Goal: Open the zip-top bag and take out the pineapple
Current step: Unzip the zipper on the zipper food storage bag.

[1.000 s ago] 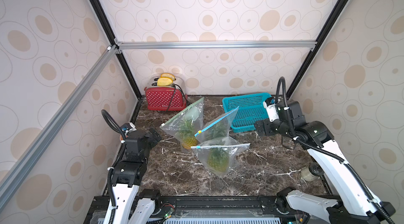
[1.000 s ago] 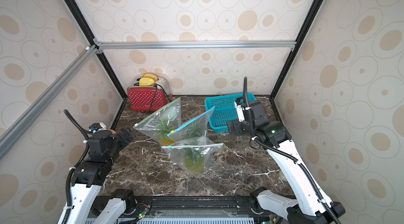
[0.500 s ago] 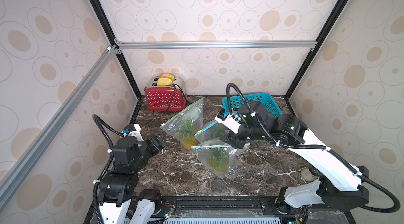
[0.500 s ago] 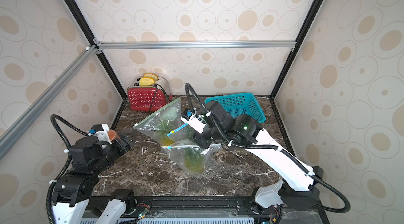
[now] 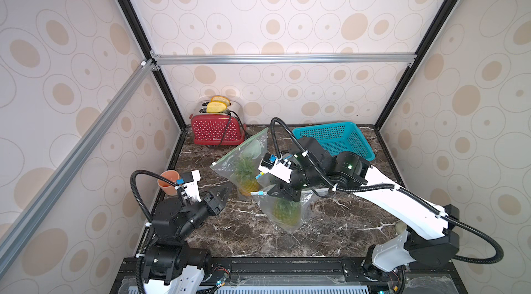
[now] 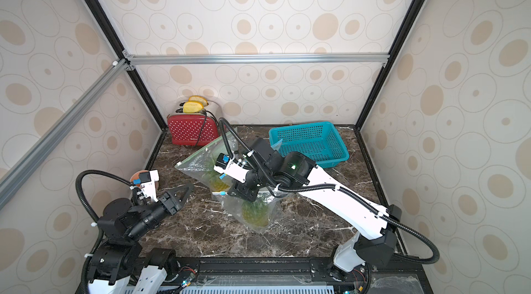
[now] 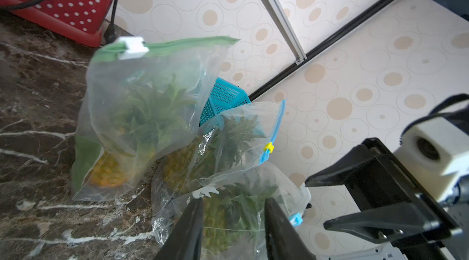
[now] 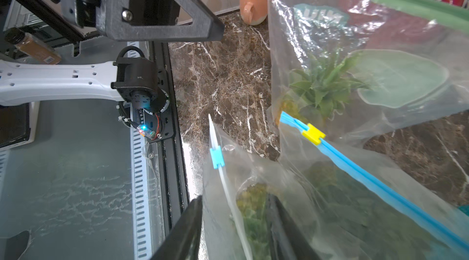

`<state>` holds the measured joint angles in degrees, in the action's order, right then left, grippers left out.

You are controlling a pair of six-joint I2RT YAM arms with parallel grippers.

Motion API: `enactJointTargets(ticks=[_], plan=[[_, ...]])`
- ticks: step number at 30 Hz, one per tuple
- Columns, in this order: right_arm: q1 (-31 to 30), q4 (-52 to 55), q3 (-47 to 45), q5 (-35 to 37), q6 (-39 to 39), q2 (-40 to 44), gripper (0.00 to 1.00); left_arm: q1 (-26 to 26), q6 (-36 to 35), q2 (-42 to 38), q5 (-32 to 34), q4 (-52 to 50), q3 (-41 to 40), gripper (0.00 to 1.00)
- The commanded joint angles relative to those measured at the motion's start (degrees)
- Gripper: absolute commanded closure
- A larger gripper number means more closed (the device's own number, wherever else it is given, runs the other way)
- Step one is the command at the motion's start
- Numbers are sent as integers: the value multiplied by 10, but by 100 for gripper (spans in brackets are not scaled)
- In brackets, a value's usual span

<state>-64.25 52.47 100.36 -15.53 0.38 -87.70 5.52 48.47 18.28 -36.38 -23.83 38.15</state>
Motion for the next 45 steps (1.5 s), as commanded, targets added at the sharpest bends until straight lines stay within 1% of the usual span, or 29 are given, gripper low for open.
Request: enactJointTargets(ticks=[1, 6, 12, 26, 30, 39, 45], plan=[[-4, 21, 32, -37, 9, -25, 60, 2, -36, 2, -49, 55, 11, 64], [-5, 27, 44, -45, 10, -40, 62, 2, -62, 20, -65, 32, 32, 67], [-6, 34, 51, -50, 10, -51, 64, 2, -52, 24, -67, 24, 23, 67], [-7, 25, 50, -62, 16, -66, 65, 2, -53, 35, -61, 19, 13, 68], [-7, 25, 55, -67, 15, -73, 69, 2, -53, 37, -59, 19, 10, 68], [-7, 24, 62, -66, 18, -85, 70, 2, -60, 47, -59, 20, 9, 67], [-7, 18, 65, -67, 16, -85, 74, 2, -62, 52, -60, 22, 6, 67]])
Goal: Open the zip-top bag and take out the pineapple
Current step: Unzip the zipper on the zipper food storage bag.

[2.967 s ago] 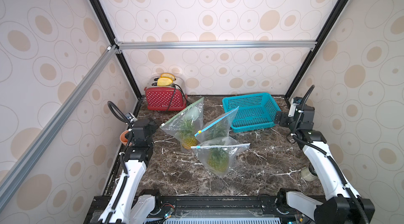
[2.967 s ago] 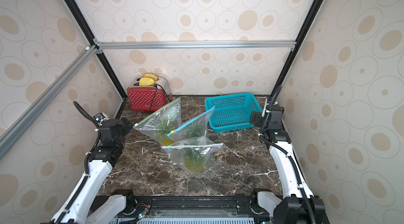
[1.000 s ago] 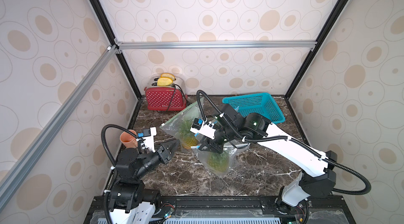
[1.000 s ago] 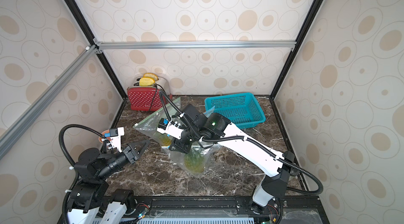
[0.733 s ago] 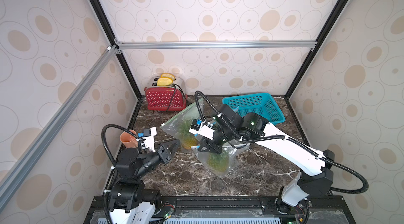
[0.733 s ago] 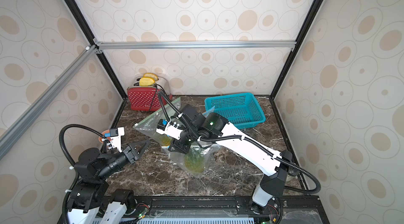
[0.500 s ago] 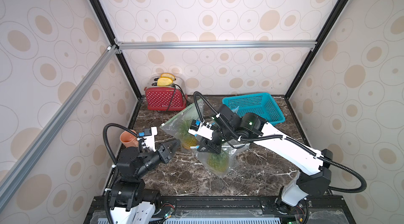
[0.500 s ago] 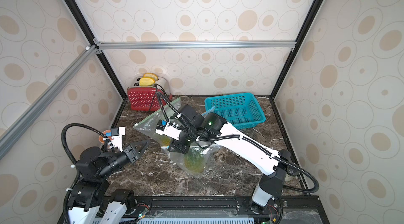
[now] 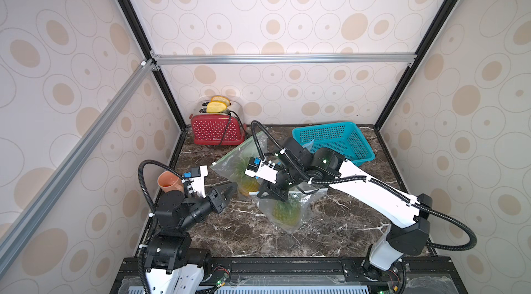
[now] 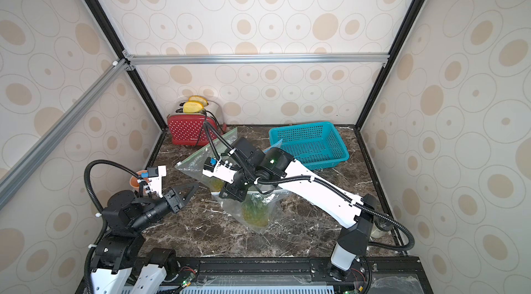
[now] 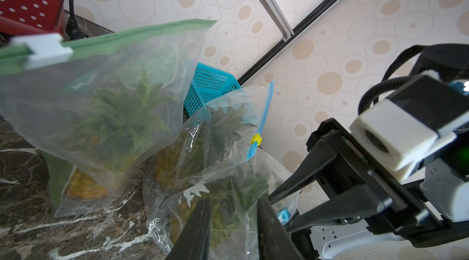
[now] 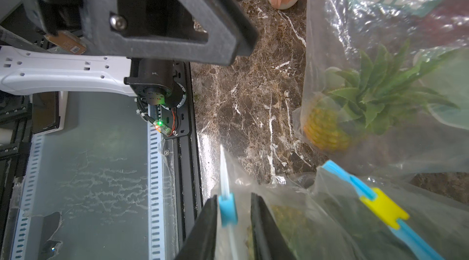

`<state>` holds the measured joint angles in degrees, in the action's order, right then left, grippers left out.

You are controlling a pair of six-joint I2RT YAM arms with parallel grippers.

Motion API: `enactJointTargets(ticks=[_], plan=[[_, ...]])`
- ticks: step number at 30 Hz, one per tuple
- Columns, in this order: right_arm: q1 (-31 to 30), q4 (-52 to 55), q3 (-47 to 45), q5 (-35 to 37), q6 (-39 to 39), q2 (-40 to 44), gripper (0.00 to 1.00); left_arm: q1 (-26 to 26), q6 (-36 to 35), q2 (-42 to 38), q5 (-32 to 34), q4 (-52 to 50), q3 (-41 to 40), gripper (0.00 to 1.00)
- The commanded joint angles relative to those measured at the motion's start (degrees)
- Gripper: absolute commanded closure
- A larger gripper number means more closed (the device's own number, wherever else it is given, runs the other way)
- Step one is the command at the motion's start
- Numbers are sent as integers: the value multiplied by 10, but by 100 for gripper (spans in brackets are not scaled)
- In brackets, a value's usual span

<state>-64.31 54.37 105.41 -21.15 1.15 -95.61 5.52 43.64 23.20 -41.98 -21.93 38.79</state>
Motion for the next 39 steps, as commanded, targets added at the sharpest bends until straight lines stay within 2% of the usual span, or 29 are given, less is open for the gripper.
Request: enactJointTargets(ticks=[1, 8, 12, 15, 19, 27, 32, 34, 39], plan=[[-6, -2, 15, -11, 9, -7, 75, 2, -14, 3, -5, 4, 0, 67], [-6, -2, 17, -13, 8, -11, 84, 2, -18, 9, -10, 5, 6, 64], [-6, 3, 16, -5, 9, -7, 96, 2, -36, 31, -22, -6, 30, 52], [-6, 7, 16, 3, 14, -4, 97, 2, -69, 69, -46, -36, 76, 40], [-5, 11, 16, 21, 19, 2, 97, 9, -101, 93, -70, -71, 115, 34], [27, 13, 18, -32, 11, 13, 98, 21, -131, 29, -58, -65, 65, 34], [33, 15, 22, -39, 7, 14, 98, 26, -102, 59, -71, 23, 13, 38], [32, 12, 22, -41, 4, 11, 98, 27, -120, 76, -86, 3, 28, 42], [32, -1, 23, -53, 3, 3, 98, 27, -79, 87, -77, 42, 16, 45]])
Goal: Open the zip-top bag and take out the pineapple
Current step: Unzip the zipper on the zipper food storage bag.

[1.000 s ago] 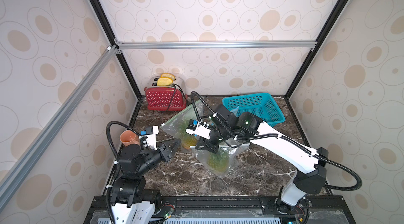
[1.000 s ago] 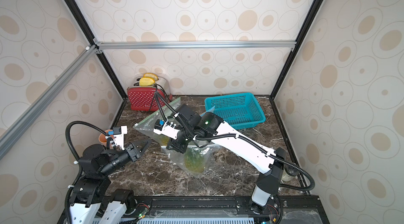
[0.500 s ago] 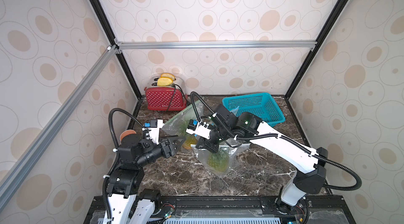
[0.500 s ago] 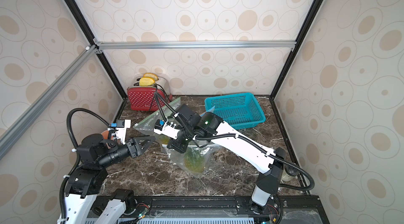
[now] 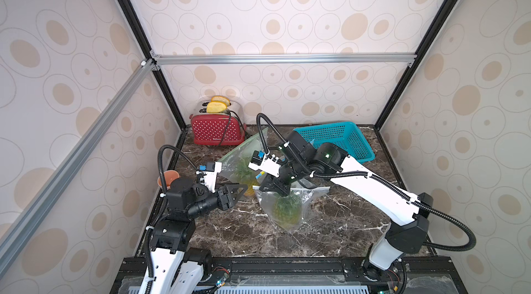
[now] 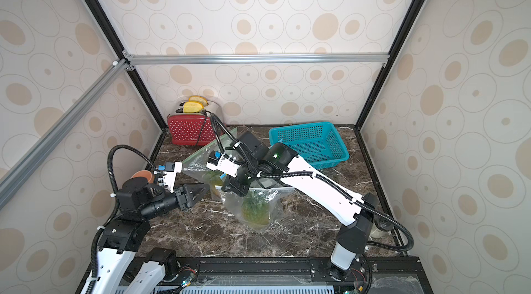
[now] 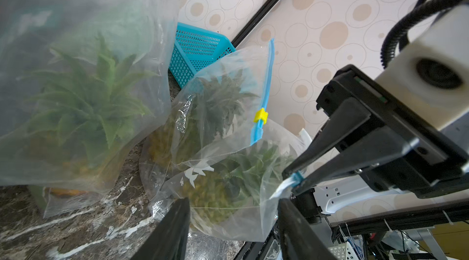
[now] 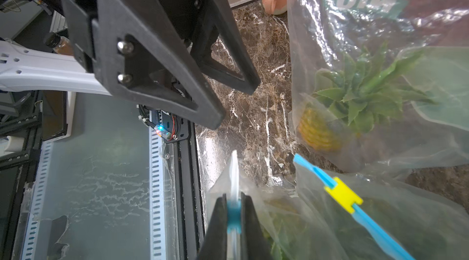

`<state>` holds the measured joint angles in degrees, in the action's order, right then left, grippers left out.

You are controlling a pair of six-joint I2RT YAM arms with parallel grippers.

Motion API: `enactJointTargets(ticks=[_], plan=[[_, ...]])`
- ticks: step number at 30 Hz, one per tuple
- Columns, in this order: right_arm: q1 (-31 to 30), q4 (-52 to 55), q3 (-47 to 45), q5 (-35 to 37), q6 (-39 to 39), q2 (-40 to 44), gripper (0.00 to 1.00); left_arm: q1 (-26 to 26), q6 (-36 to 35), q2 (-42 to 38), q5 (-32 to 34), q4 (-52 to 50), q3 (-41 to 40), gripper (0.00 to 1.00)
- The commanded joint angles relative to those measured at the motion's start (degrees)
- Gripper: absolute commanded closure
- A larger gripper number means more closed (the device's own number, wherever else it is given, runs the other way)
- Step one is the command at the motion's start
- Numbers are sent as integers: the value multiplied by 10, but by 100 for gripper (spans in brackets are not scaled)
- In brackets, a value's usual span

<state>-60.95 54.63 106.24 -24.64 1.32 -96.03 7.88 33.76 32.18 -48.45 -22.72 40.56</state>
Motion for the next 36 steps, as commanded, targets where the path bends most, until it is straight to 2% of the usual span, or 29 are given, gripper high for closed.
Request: enactJointTargets(ticks=[1, 5, 11, 14, 21, 26, 31, 36], plan=[[-1, -5, 14, -19, 1, 7, 98, 5, 35, -3, -13, 71, -10, 45], [-1, -8, 13, -16, 2, 9, 98, 34, 78, -7, 7, 140, -37, 48], [1, -8, 9, -7, 5, 8, 98, 174, 51, 30, 98, 160, -48, 52], [1, -11, 2, -6, 4, 11, 98, 213, 27, 53, 134, 145, -30, 54], [2, -21, -16, -5, 4, 19, 97, 215, -6, 54, 173, 97, 0, 58], [2, -21, -20, -3, 3, 20, 97, 215, -25, 27, 208, 67, 10, 58], [1, -16, -11, -3, 6, 12, 97, 215, -43, 1, 225, 33, 19, 58], [1, -15, -4, -8, 5, 7, 97, 215, -31, -4, 216, 57, 8, 58]])
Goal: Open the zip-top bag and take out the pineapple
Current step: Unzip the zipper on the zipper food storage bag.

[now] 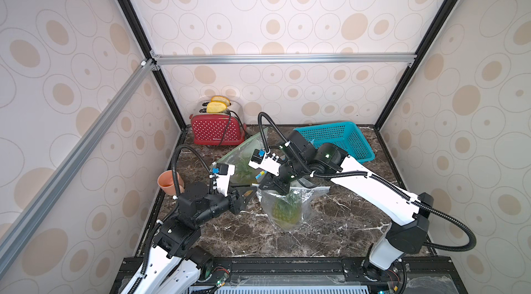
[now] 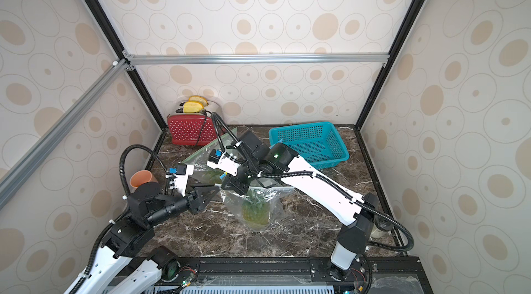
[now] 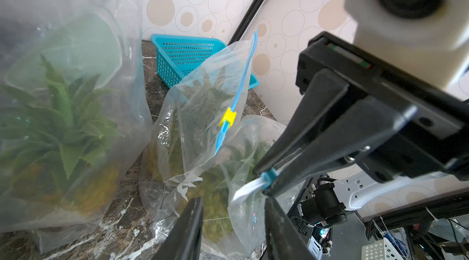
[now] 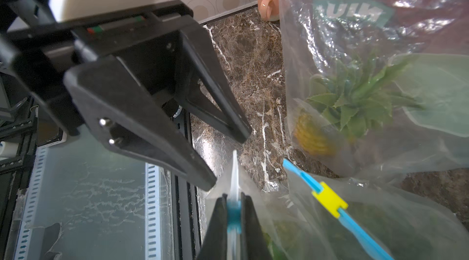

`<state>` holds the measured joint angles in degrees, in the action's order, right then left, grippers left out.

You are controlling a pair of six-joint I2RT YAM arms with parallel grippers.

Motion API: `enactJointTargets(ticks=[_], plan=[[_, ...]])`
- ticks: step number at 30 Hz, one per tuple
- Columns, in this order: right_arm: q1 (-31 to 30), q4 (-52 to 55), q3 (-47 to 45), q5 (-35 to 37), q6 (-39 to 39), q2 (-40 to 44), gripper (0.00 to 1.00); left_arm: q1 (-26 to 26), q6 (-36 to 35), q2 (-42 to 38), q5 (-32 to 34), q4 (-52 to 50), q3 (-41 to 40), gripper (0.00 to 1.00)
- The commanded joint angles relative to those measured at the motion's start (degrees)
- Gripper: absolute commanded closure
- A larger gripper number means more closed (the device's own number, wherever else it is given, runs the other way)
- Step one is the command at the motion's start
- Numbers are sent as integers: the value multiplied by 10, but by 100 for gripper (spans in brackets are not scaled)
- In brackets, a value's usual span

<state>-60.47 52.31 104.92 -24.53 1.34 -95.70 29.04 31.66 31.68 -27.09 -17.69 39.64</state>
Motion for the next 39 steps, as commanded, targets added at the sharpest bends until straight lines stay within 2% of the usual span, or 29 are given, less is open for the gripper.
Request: enactJointTargets(ticks=[1, 11, 26, 32, 36, 39], plan=[[-3, 8, 8, -9, 4, 3, 97, 4, -8, 3, 0, 13, 16, 58], [-3, 5, 6, -15, 2, 3, 97, 4, 0, 11, -6, 51, 5, 60], [-3, -11, 9, -11, -3, -4, 97, 3, 20, 6, -26, 96, -20, 73], [-4, -15, 10, -10, -5, -7, 97, 3, 21, 7, -29, 98, -20, 85], [-3, -16, 10, -6, -5, -6, 96, 4, 23, 10, -33, 101, -21, 100], [-3, -17, 9, -4, -6, -6, 96, 3, 27, 9, -34, 105, -23, 100]])
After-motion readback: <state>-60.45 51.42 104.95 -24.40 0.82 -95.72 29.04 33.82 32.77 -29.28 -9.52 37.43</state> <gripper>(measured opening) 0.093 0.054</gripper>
